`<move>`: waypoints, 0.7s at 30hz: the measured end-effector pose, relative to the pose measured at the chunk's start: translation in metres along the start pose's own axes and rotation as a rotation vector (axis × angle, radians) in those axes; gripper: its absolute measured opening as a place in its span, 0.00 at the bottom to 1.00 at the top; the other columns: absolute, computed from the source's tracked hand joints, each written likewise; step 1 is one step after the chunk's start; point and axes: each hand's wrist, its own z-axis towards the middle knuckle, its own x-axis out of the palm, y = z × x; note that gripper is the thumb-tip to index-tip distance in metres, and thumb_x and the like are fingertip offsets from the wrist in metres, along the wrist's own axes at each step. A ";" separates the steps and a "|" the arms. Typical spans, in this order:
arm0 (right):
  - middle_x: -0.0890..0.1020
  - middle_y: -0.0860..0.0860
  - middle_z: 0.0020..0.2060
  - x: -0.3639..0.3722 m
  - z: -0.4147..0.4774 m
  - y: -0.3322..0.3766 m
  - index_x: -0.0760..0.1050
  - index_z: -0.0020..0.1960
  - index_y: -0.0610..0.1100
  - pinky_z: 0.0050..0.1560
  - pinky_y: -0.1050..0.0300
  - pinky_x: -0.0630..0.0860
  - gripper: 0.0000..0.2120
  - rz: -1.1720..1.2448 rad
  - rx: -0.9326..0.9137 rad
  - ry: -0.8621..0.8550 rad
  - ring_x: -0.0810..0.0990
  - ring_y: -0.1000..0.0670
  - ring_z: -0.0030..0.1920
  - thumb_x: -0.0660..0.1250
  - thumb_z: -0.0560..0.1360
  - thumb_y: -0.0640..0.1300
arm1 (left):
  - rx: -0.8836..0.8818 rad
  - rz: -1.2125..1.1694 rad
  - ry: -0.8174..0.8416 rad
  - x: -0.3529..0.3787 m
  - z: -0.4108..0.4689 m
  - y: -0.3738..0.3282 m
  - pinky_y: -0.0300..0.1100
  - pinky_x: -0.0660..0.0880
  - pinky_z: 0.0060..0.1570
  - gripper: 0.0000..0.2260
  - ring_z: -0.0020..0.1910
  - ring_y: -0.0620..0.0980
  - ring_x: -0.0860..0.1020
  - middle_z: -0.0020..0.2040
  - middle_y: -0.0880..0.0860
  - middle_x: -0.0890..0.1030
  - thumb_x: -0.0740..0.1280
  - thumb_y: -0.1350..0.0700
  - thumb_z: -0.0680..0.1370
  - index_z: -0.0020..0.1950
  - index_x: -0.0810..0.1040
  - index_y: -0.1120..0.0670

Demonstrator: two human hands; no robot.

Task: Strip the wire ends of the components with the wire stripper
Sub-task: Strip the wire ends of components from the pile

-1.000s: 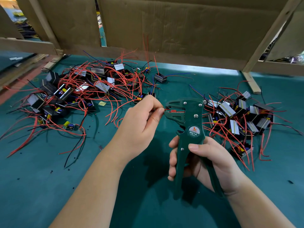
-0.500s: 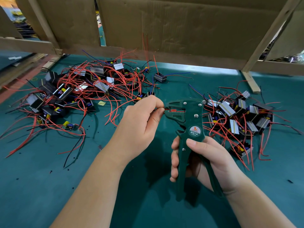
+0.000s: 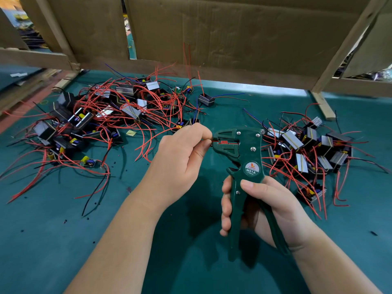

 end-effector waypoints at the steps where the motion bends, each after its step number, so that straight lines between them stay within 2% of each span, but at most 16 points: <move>1: 0.78 0.38 0.34 0.000 0.000 0.000 0.80 0.46 0.40 0.37 0.44 0.78 0.18 -0.009 0.001 -0.014 0.79 0.40 0.32 0.78 0.64 0.52 | -0.004 0.009 0.004 0.000 0.000 0.000 0.42 0.60 0.37 0.06 0.34 0.43 0.66 0.34 0.42 0.68 0.60 0.57 0.81 0.44 0.70 0.51; 4: 0.78 0.39 0.33 0.000 0.001 -0.001 0.80 0.44 0.41 0.36 0.45 0.78 0.14 -0.028 0.006 -0.035 0.79 0.40 0.31 0.75 0.66 0.50 | -0.025 0.025 0.012 0.000 -0.001 0.000 0.42 0.60 0.38 0.07 0.34 0.42 0.66 0.34 0.41 0.69 0.60 0.58 0.80 0.43 0.69 0.48; 7: 0.78 0.39 0.34 -0.001 0.001 -0.002 0.80 0.46 0.41 0.37 0.44 0.78 0.19 -0.035 0.003 -0.018 0.79 0.40 0.32 0.78 0.64 0.53 | -0.029 0.038 0.015 -0.002 0.000 0.000 0.40 0.60 0.37 0.08 0.32 0.40 0.67 0.34 0.38 0.71 0.61 0.58 0.79 0.43 0.68 0.46; 10: 0.79 0.38 0.35 -0.002 0.001 -0.002 0.80 0.47 0.41 0.38 0.44 0.78 0.20 -0.030 0.001 0.001 0.79 0.40 0.33 0.78 0.63 0.53 | -0.023 0.047 0.017 -0.003 -0.001 -0.001 0.40 0.60 0.37 0.08 0.33 0.39 0.67 0.34 0.39 0.70 0.61 0.57 0.80 0.43 0.68 0.45; 15: 0.78 0.39 0.34 -0.001 0.002 -0.003 0.80 0.46 0.41 0.37 0.44 0.78 0.20 -0.012 -0.002 -0.002 0.79 0.40 0.32 0.78 0.64 0.54 | -0.024 0.044 0.016 -0.003 0.000 -0.002 0.41 0.59 0.37 0.08 0.33 0.40 0.67 0.33 0.40 0.70 0.61 0.57 0.80 0.44 0.68 0.46; 21: 0.78 0.39 0.34 0.000 0.003 -0.004 0.79 0.46 0.41 0.37 0.44 0.78 0.20 0.016 -0.007 0.005 0.79 0.40 0.32 0.78 0.64 0.53 | -0.088 0.004 0.024 0.001 -0.003 -0.002 0.38 0.60 0.38 0.05 0.31 0.45 0.66 0.33 0.40 0.71 0.58 0.54 0.80 0.44 0.68 0.47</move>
